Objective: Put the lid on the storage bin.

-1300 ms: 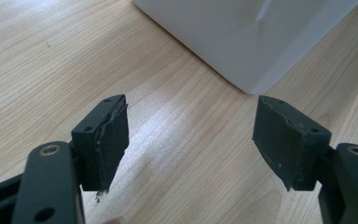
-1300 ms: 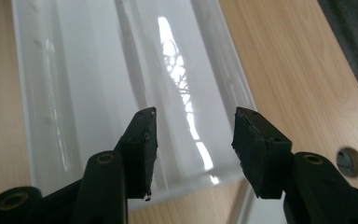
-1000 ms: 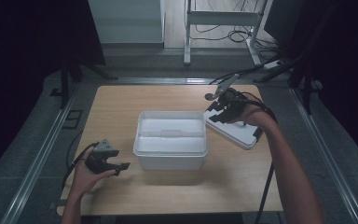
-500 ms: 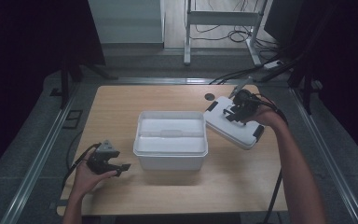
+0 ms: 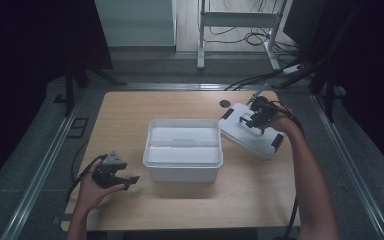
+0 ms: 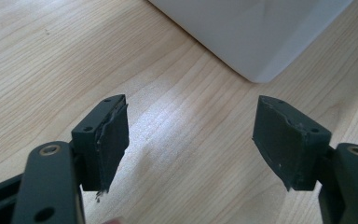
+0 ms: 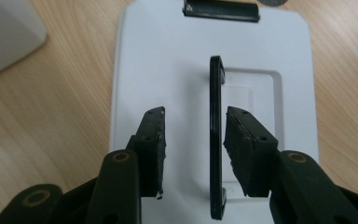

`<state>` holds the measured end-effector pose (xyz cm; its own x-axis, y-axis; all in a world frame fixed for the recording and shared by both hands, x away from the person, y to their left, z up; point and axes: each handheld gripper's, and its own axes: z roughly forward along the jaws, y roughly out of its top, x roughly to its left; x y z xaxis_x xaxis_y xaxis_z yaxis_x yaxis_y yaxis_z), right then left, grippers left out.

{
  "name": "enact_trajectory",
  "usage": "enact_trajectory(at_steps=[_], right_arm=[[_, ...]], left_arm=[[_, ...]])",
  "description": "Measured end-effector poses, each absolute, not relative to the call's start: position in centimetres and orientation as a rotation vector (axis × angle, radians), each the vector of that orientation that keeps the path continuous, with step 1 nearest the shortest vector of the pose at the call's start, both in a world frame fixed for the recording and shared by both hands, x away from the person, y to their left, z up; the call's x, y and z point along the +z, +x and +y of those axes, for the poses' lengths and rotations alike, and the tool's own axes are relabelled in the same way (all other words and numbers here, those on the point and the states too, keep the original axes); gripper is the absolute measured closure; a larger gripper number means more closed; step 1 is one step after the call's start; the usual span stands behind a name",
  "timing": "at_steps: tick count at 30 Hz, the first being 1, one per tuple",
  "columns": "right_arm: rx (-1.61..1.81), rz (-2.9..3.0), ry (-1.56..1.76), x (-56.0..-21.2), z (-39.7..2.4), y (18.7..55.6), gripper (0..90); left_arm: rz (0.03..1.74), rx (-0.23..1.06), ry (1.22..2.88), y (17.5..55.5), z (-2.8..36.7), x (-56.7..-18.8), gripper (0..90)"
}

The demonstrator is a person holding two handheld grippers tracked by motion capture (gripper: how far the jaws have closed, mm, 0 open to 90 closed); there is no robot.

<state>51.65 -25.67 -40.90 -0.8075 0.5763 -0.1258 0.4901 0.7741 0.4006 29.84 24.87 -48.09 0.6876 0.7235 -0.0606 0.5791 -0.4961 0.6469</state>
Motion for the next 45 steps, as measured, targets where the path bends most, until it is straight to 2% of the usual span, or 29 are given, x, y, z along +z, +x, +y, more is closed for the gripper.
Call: enact_trajectory(at_steps=[6, 15, 26, 36, 45], right_arm=[[0.428, 2.75, 0.855, -42.6, -25.7, 52.5, 61.6], [0.277, 2.768, 0.824, -44.3, -25.5, 53.2, 80.7], [0.267, 2.777, 0.71, -43.7, -25.3, 52.5, 84.3], [0.325, 2.732, 0.625, -39.4, -25.3, 50.1, 84.4], [0.363, 2.64, 0.59, -32.9, -26.6, 47.0, 84.3]], left_arm=[[0.993, 0.287, 2.25, 29.8, 24.8, -48.1, 27.0], [0.993, 0.289, 2.25, 29.8, 24.9, -48.1, 27.0], [0.995, 0.292, 2.244, 29.8, 25.0, -48.1, 27.0], [0.992, 0.289, 2.242, 29.8, 24.9, -48.0, 27.0], [0.996, 0.291, 2.234, 29.7, 25.1, -47.8, 27.0]])
